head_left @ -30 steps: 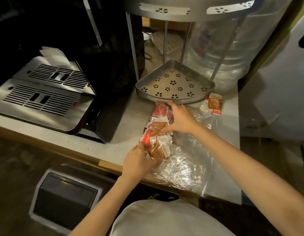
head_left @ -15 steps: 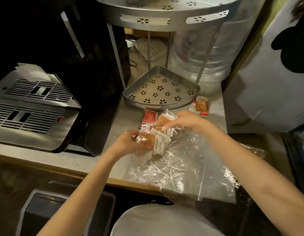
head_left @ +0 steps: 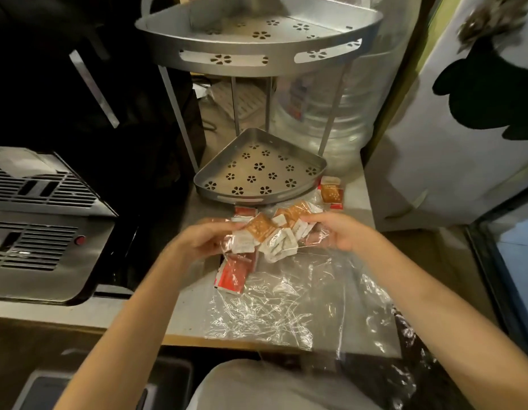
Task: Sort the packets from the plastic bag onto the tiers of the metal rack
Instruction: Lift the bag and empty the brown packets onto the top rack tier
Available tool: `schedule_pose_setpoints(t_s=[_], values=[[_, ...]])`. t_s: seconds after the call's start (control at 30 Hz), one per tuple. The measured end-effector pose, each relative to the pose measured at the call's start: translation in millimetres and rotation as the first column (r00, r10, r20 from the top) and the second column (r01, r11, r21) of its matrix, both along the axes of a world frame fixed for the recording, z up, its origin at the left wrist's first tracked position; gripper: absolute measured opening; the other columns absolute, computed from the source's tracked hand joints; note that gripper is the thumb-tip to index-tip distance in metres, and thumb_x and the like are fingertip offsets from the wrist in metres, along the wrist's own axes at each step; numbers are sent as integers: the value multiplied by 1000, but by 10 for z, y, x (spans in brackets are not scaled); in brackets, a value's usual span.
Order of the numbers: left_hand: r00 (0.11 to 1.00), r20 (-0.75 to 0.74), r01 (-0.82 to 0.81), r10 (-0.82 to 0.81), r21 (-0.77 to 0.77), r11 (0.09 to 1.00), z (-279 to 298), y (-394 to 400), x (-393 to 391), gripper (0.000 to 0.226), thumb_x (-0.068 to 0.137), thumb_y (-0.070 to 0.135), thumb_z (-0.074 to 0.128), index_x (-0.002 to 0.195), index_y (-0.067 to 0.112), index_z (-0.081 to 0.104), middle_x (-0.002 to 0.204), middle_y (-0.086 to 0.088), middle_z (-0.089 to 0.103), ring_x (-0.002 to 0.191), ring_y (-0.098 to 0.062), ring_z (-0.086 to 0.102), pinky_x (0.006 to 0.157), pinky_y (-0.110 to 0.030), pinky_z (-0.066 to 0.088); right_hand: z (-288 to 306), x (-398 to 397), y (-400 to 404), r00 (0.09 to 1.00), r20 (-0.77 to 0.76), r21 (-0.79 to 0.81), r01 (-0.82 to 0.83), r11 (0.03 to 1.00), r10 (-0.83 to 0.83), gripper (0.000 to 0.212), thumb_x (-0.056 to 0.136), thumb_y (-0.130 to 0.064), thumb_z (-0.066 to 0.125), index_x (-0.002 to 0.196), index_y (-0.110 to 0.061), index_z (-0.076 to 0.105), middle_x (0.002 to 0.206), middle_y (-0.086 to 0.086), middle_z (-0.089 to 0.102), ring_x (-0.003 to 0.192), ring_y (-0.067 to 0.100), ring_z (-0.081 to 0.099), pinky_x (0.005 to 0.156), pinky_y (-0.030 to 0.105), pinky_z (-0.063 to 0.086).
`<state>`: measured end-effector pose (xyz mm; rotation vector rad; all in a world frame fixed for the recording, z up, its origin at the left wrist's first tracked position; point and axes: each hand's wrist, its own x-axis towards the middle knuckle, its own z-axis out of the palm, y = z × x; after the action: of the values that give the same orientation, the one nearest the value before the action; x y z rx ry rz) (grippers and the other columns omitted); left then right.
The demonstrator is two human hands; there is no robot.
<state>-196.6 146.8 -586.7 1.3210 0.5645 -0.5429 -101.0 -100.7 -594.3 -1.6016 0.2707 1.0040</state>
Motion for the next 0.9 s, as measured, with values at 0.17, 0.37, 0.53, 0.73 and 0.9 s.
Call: schedule_pose_setpoints(t_s=[0.17, 0.37, 0.53, 0.73, 0.9], values=[[959, -24, -280, 284, -256, 925, -109, -268, -155, 33, 64, 13, 71, 93, 1, 63, 82, -12, 73, 73, -21, 71, 59, -30, 57, -51, -17, -104, 990, -85, 59, 120, 991, -114, 12, 78, -12, 67, 88, -9, 64, 73, 3, 75, 70, 20, 71, 61, 33, 58], [982, 9, -180, 188, -246, 952, -22, -505, -153, 54, 69, 18, 70, 117, 4, 51, 112, -22, 63, 101, -38, 62, 77, -52, 56, -31, -59, -109, 978, -121, 104, 184, 977, -171, 18, 78, -11, 67, 94, -6, 60, 68, 5, 75, 62, 22, 72, 48, 29, 55], [975, 31, -206, 219, -240, 949, 34, -605, -109, 38, 72, 3, 66, 106, 3, 51, 88, -18, 69, 68, -27, 67, 50, -35, 59, 43, -110, -133, 991, -95, 179, 112, 977, -97, 62, 57, -17, 81, 114, -11, 58, 118, 8, 55, 102, 31, 61, 63, 41, 59], [969, 144, -168, 199, -204, 964, 216, -687, -26, 22, 79, -4, 61, 97, 5, 54, 78, -13, 70, 58, -20, 64, 41, -23, 54, 188, -132, -146, 998, 60, 209, 23, 978, -37, 44, 58, 0, 78, 98, -8, 63, 83, 8, 76, 76, 24, 72, 59, 36, 60], [939, 321, -103, 125, -85, 991, 672, -724, 93, 38, 75, 4, 67, 110, 5, 54, 89, -13, 72, 66, -21, 67, 57, -33, 53, 598, -44, -221, 971, 208, 268, 57, 962, -116, 30, 69, 7, 71, 96, -4, 63, 73, 7, 75, 65, 22, 72, 51, 32, 58]])
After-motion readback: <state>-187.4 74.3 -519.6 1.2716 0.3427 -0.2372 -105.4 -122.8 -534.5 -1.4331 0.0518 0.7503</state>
